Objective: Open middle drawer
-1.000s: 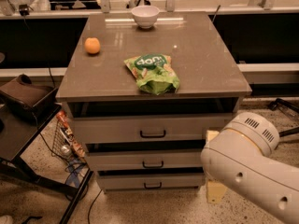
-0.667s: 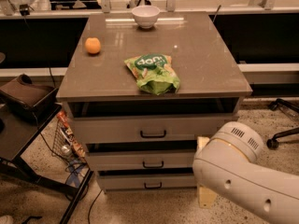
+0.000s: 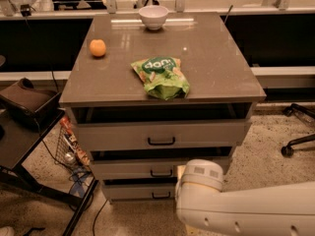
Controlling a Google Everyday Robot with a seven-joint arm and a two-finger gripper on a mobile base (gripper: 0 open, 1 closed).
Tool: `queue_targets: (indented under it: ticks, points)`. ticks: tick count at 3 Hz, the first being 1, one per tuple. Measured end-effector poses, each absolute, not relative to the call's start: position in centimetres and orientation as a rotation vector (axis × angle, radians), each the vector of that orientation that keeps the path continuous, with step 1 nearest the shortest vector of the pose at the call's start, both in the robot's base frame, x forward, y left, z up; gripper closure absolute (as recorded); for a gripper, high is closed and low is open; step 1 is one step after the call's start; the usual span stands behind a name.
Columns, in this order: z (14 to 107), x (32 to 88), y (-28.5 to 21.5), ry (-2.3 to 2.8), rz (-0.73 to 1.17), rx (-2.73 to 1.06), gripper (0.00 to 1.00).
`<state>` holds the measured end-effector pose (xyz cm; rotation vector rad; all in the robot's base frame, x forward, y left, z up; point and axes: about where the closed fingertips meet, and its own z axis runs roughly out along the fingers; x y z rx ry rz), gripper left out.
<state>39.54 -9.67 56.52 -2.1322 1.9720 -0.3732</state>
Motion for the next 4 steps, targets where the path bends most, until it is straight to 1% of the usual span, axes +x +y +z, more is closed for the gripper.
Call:
queue_targets:
  ticks: [1, 2, 4]
  points:
    - [52.2, 40.0, -7.7, 1.954, -0.343, -2.156, 0.00]
    - [46.9, 43.6, -5.3, 1.987, -0.361, -2.063, 0.00]
    - [45.8, 44.7, -5.1, 2.002, -0.362, -2.049, 0.00]
